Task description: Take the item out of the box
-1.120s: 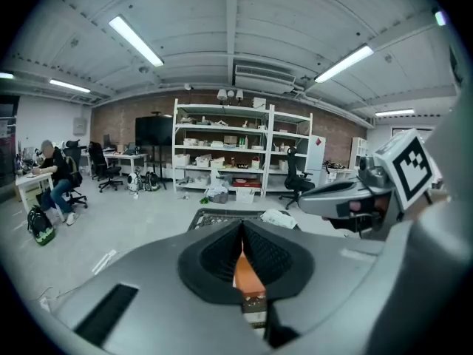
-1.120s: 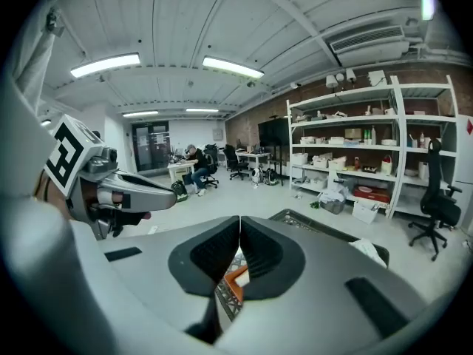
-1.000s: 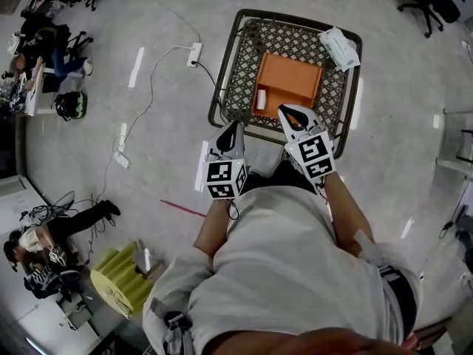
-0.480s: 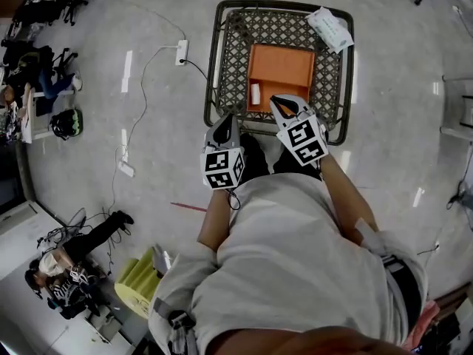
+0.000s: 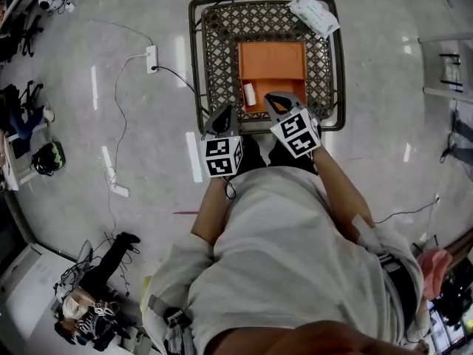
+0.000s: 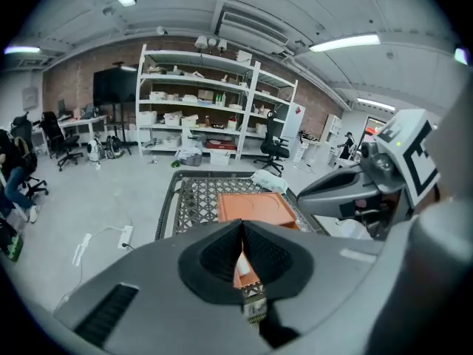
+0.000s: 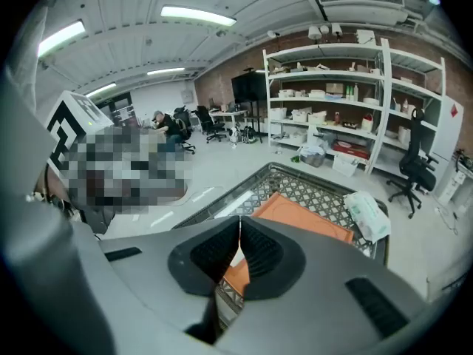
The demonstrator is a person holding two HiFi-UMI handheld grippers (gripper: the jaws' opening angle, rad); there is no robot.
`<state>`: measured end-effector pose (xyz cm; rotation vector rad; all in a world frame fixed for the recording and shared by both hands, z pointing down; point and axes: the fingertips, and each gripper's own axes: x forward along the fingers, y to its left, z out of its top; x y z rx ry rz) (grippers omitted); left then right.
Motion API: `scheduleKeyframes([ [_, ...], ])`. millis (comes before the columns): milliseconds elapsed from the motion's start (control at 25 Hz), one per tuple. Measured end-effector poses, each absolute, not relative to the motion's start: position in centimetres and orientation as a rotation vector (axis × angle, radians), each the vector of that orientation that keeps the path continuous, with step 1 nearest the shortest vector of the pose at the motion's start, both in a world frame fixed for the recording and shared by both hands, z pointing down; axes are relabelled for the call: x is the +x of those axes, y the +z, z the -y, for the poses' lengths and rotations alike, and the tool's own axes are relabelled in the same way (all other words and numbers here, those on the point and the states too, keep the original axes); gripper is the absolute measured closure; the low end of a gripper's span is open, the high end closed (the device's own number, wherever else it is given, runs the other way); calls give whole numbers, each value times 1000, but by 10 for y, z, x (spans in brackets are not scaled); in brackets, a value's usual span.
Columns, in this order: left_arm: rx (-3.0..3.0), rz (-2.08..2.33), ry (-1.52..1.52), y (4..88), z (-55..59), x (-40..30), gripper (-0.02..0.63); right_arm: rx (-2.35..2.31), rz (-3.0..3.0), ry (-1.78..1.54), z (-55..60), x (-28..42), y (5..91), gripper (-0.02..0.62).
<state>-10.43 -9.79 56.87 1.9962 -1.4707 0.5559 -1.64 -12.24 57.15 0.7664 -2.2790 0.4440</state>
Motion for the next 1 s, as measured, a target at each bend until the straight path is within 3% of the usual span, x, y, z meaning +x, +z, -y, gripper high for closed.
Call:
scheduleKeyframes([
  [640, 2069, 1108, 661, 652, 112, -139, 595, 851, 2017, 605, 116, -50, 649, 591],
  [1000, 1963, 1133, 679, 694, 119, -147, 595, 833, 1944, 743, 124, -47, 707, 589],
])
